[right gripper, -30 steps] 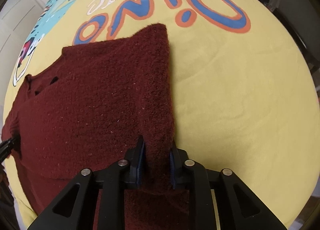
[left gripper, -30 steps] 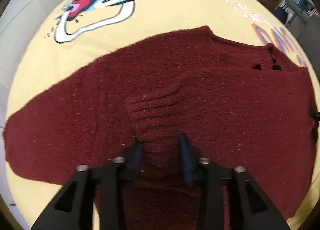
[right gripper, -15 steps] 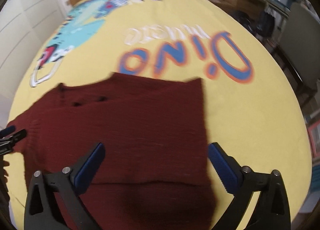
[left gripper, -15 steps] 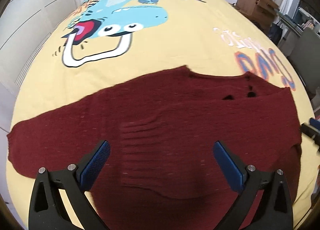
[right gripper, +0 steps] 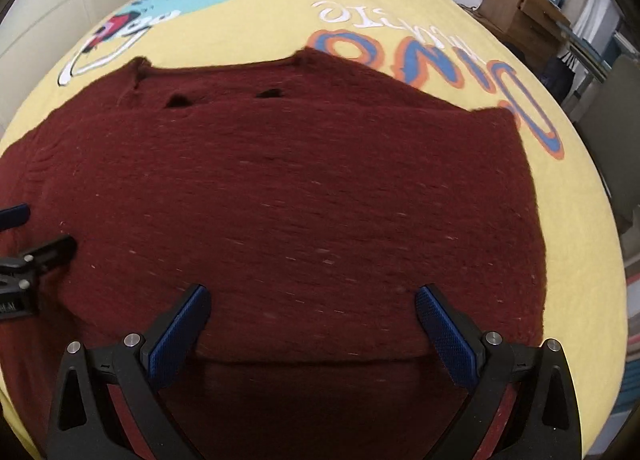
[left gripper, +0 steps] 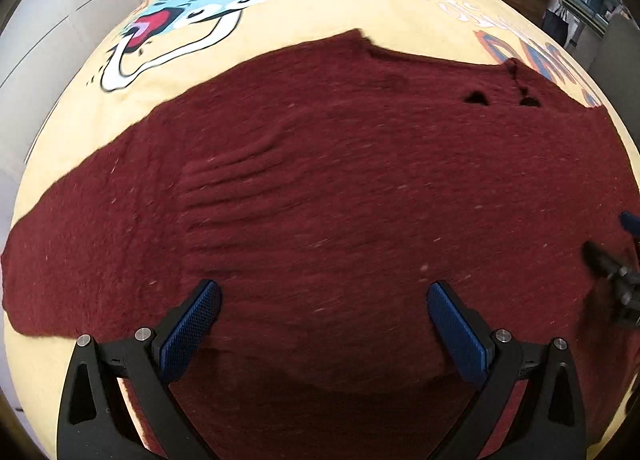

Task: Fold small clothes

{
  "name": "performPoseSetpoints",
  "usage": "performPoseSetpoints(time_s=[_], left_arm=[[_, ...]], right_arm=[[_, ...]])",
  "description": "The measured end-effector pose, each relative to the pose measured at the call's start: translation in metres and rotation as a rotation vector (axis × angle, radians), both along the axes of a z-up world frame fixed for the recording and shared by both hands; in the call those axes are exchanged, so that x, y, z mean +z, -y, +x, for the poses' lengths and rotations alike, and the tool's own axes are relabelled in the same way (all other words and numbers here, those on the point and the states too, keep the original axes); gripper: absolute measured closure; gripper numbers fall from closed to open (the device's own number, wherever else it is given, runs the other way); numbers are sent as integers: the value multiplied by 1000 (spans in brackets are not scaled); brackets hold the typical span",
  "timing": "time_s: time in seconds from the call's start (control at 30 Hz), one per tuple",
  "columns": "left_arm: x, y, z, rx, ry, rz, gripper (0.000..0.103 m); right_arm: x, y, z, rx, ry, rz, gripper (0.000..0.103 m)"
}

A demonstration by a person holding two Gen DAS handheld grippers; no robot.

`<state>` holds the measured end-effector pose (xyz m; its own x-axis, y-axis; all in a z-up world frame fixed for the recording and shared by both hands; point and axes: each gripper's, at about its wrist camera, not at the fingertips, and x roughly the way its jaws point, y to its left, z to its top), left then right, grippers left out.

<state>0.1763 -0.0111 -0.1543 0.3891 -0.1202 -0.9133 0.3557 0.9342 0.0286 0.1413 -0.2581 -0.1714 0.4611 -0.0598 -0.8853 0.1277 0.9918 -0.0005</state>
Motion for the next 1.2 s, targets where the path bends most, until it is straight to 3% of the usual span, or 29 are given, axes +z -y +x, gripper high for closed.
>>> performPoseSetpoints(time_s=[0.2, 0.67, 0.93, 1.2], left_arm=[[-1, -6, -5, 23, 26, -4, 1], [-3, 2, -6, 46, 31, 22, 1], [17, -8, -4, 76, 11, -9, 1], [53, -45, -14, 108, 38, -44, 1]], right_arm=[[-7, 34, -12, -47, 18, 49, 0], [-13, 32, -11, -93, 16, 57, 0], [15, 23, -20, -94, 7, 63, 0], [52, 15, -40, -54, 70, 41, 0]])
